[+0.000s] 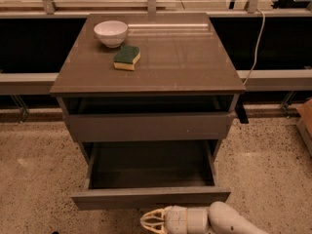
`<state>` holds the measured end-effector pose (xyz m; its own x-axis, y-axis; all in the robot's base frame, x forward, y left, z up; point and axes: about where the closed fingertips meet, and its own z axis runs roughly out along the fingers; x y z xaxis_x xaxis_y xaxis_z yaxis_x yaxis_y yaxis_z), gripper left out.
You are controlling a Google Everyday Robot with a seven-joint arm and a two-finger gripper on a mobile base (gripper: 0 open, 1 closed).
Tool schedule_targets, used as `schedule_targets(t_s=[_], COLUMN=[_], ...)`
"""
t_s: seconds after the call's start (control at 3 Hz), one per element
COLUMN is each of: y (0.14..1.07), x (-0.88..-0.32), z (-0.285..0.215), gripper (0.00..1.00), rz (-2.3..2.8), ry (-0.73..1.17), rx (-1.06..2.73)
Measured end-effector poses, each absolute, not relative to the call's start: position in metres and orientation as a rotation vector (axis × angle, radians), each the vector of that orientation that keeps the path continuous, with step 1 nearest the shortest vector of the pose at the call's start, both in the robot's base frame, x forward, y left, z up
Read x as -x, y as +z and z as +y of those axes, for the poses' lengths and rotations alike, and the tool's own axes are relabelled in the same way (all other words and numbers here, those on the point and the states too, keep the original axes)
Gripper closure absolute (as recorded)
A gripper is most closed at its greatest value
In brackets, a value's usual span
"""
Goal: Close middle drawer
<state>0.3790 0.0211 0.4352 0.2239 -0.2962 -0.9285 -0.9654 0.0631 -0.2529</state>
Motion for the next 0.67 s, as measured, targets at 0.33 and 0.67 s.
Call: schedule_targets(t_s=[0.33, 0.67], y=[0.415, 0.391], x=[-0.388, -0.404], z=[0.041, 0.065], gripper=[1.0, 1.0], rz=[1.251, 1.209], ry=[0.811, 0.834], rx=[1.428, 1.392])
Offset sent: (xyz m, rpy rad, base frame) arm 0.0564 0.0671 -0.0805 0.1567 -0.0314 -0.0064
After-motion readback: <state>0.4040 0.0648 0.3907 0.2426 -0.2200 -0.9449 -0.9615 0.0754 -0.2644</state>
